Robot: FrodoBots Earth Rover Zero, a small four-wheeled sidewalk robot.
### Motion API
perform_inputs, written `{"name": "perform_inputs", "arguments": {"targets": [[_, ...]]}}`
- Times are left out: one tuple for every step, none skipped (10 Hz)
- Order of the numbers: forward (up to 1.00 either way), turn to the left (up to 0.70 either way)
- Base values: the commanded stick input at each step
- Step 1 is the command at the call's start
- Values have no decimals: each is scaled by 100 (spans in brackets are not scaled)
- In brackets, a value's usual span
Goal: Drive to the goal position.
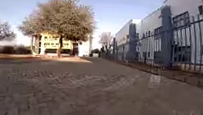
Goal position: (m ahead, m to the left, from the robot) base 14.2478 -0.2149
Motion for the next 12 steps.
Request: {"name": "perform_inputs", "arguments": {"targets": [[100, 0], [100, 0], [100, 0], [100, 0], [100, 0], [100, 0], [100, 0], [100, 0], [100, 0], [100, 0], [100, 0], [100, 0]]}}
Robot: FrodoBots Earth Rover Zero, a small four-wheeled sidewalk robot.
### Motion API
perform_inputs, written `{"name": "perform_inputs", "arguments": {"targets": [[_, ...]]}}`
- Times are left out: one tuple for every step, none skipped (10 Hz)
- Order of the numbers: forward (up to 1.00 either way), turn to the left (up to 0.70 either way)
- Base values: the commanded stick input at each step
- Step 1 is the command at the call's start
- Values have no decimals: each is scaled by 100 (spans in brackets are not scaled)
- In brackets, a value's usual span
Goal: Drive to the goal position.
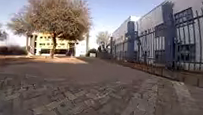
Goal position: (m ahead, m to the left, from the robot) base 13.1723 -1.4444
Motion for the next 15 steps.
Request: {"name": "perform_inputs", "arguments": {"targets": [[100, 0], [100, 0], [100, 0], [100, 0], [100, 0], [100, 0], [100, 0], [100, 0], [100, 0], [100, 0], [100, 0], [100, 0], [100, 0], [100, 0], [100, 0]]}}
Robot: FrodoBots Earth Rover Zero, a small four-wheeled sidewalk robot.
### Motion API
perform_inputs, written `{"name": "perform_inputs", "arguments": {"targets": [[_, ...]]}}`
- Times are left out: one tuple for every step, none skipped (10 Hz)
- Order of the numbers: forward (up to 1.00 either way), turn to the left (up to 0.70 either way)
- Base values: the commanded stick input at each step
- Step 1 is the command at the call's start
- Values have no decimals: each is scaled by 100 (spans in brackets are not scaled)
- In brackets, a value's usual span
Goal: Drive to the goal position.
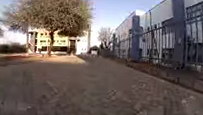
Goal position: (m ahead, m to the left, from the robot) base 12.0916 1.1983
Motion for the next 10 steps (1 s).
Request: {"name": "perform_inputs", "arguments": {"targets": [[100, 0], [100, 0], [100, 0], [100, 0], [100, 0], [100, 0], [100, 0], [100, 0], [100, 0], [100, 0]]}}
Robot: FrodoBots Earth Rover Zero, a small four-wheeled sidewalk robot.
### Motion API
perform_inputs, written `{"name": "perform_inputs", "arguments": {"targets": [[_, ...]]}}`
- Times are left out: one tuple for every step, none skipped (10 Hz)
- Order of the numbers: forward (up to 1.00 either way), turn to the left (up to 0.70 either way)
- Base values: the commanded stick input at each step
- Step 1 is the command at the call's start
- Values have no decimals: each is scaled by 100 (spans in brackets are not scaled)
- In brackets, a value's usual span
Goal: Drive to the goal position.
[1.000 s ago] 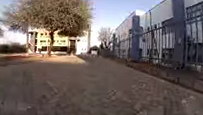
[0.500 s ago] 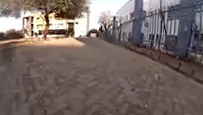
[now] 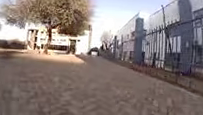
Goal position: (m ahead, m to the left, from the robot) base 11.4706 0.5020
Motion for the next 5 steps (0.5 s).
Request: {"name": "perform_inputs", "arguments": {"targets": [[100, 0], [100, 0], [100, 0], [100, 0], [100, 0]]}}
